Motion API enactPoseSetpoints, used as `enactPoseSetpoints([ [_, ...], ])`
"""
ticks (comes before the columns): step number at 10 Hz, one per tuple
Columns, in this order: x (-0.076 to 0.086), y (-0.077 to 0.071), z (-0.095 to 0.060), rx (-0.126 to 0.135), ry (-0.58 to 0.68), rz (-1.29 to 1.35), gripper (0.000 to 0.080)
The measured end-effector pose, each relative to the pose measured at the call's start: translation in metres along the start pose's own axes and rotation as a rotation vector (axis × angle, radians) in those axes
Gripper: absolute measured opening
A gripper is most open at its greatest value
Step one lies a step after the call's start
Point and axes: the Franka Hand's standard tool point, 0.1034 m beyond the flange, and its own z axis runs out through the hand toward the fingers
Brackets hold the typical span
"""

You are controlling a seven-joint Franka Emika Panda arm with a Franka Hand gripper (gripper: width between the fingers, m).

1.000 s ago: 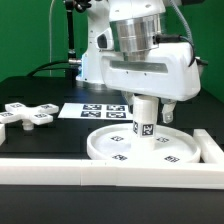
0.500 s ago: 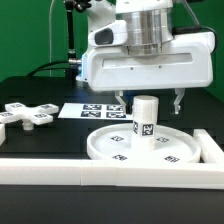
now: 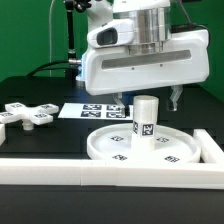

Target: Assemble round table

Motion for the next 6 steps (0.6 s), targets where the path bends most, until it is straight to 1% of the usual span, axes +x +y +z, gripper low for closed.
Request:
enactPoseSetpoints([
  [1,0.0009,0.0018,-0.0003,-0.016,0.013,-0.176,0.0648],
  [5,-0.0001,-0.0012,0.0004,-0.066,-0.026,-0.647,0.0648],
  [6,-0.0004,0.0002,0.0005,-0.068,-0.03,-0.709,0.0648],
])
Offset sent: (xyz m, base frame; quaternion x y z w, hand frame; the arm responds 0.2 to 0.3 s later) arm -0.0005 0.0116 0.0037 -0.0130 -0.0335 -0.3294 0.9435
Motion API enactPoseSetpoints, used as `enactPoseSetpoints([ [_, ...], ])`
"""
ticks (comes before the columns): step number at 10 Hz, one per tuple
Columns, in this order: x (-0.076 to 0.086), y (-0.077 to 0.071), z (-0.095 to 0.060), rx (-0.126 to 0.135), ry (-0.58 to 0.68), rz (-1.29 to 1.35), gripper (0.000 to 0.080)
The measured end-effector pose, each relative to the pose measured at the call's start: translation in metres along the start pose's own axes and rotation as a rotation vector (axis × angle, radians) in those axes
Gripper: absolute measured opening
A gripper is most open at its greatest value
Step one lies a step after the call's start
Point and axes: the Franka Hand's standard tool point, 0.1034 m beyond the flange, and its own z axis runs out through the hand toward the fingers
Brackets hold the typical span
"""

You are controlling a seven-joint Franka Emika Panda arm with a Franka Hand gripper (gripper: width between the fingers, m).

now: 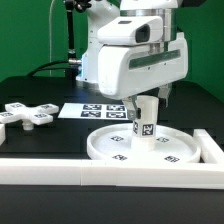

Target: Assemble round table

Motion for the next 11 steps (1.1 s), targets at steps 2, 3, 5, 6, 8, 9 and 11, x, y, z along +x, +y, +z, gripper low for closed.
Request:
enactPoseSetpoints([
  [2,-0.0024,0.0021,0.0003,-0.004,-0.006,-0.122,0.0648],
  [3,-0.0031,0.0026,0.0004,-0.004,-0.007,-0.152,0.0648],
  [5,-0.0043,0.0043,0.0012,-0.027,-0.015,-0.356,0.0648],
  [6,-0.0024,0.0015,0.0021,-0.034,-0.033,-0.49,0.0648],
  [8,0.0024,-0.0014,0.0023,-0.054,-0.065,-0.711,0.0648],
  [9,0.0039,-0.0033,0.0028,-0.059,-0.081,-0.787,0.0648],
  [11,0.0033,-0.0035,0.0042,-0.064,-0.111,-0.916,0.0648],
])
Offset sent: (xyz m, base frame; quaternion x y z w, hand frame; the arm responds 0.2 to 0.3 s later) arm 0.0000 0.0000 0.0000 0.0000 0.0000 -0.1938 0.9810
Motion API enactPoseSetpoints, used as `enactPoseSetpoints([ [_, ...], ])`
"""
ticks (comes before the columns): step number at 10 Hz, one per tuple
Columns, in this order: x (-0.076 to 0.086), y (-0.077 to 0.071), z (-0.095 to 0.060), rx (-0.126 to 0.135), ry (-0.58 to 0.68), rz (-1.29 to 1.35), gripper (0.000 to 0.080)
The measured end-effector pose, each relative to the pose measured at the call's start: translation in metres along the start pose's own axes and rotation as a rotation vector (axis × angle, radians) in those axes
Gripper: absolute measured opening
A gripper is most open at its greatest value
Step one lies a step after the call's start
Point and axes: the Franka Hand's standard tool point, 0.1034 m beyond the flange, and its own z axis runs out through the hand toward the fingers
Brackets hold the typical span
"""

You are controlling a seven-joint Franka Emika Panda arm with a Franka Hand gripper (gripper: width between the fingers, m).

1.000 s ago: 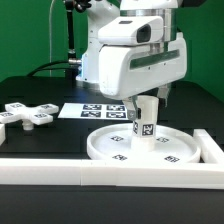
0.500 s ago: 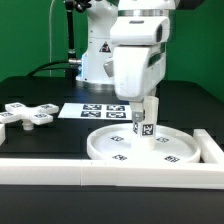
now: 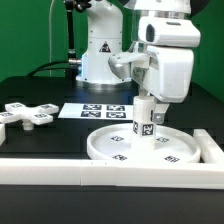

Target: Assemble round table

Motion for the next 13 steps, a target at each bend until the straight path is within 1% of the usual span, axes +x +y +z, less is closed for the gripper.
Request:
enactPoseSetpoints([
  [3,-0.0062,-0.0011,0.0011,0.003,-0.02,-0.183,0.0648],
  [4,-0.0075,-0.0015,0.0016,0.005,-0.023,-0.207,0.0648],
  [5,-0.0072,-0.0021,0.0024,0.007,-0.023,-0.192,0.0621],
  [6,-0.0073,-0.0024,0.0028,0.008,-0.022,-0.191,0.0621],
  [7,-0.008,-0.0025,0.003,0.008,-0.023,-0.19,0.0449],
  [8,-0.0083,-0.0028,0.0034,0.009,-0.023,-0.189,0.0449],
  [9,-0.0083,-0.0029,0.0036,0.009,-0.022,-0.174,0.0406],
  [11,-0.0086,-0.003,0.0037,0.009,-0.022,-0.151,0.0406],
  [12,-0.0089,-0.0033,0.0037,0.012,-0.018,-0.085,0.0406],
  [13,-0.0114,-0.004,0.0034,0.021,-0.02,0.051,0.0406],
])
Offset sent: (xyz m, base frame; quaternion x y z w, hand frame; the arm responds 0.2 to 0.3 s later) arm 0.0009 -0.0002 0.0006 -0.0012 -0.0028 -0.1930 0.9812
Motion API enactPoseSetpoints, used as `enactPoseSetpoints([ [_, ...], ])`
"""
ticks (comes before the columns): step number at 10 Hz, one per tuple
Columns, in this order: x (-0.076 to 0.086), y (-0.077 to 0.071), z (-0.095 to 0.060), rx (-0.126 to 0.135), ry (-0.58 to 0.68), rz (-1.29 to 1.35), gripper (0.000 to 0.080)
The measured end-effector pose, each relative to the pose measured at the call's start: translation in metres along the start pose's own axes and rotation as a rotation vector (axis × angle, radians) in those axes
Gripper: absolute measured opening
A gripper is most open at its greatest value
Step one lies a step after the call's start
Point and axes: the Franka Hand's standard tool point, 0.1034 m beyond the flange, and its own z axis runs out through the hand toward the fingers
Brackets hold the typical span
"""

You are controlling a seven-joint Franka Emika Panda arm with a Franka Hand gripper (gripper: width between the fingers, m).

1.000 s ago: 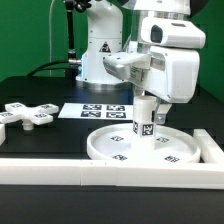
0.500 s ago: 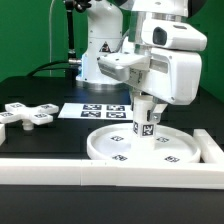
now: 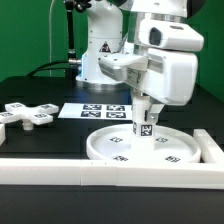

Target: Assemble round table

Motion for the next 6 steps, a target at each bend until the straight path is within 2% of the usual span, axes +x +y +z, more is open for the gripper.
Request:
enactPoseSetpoints([
  [2,0.0005,-0.0021,0.0003,0.01,-0.001,0.319,0.0407],
  [3,0.0052,-0.005,0.0,0.031,-0.011,0.472,0.0409],
  [4,0.0061,-0.0053,-0.0001,0.04,-0.014,0.516,0.0409],
  [6,0.0058,-0.0054,-0.0002,0.04,-0.015,0.623,0.0409],
])
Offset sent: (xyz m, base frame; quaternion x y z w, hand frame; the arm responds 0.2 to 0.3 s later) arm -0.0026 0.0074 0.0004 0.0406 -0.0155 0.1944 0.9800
